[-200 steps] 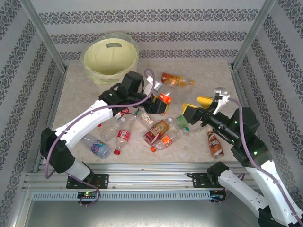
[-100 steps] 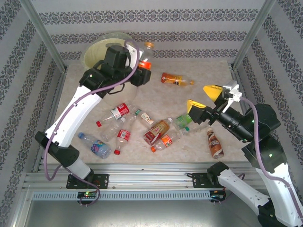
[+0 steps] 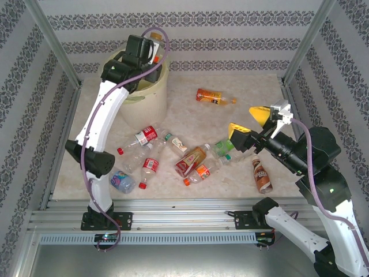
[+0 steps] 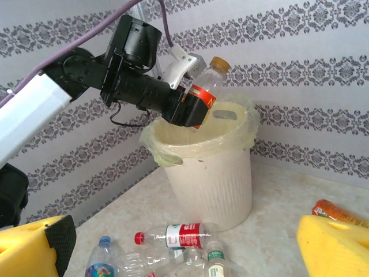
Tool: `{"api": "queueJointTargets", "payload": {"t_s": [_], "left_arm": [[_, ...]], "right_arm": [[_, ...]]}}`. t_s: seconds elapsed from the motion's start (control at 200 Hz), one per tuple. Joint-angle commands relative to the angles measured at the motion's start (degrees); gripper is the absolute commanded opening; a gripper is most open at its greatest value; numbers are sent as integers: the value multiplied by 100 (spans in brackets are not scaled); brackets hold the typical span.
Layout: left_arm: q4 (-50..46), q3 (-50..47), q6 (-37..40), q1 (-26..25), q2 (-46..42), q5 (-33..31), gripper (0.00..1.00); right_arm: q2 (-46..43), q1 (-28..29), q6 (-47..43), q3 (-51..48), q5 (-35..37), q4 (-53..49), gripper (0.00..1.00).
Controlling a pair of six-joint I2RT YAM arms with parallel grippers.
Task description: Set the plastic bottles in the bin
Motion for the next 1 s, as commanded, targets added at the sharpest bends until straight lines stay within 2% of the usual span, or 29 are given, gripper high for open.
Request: {"api": "queueJointTargets", "payload": {"t_s": [0.0, 0.16, 0.415, 0.61, 0.729, 0.994], "left_arm": [[-610, 554, 125, 251, 396, -152, 53], [-824, 752, -70, 560, 793, -57, 54], [-1151, 761, -495, 1053, 1169, 460, 58], [-1344, 768, -682, 1177, 1360, 590, 59], [-1375, 774, -784, 1194, 1391, 647, 66], [-1402, 992, -913, 1184, 1285, 709, 91]], "right_arm": [[61, -30, 168, 108, 398, -256, 98], [24, -37, 273, -3, 490, -399, 98], [-2, -37, 484, -150, 912, -668, 98], [93, -45, 804, -218, 1042, -894, 98], [114, -45, 972, -328, 1058, -964, 98], [38, -49, 1147, -613, 1206, -1239, 98]]}}
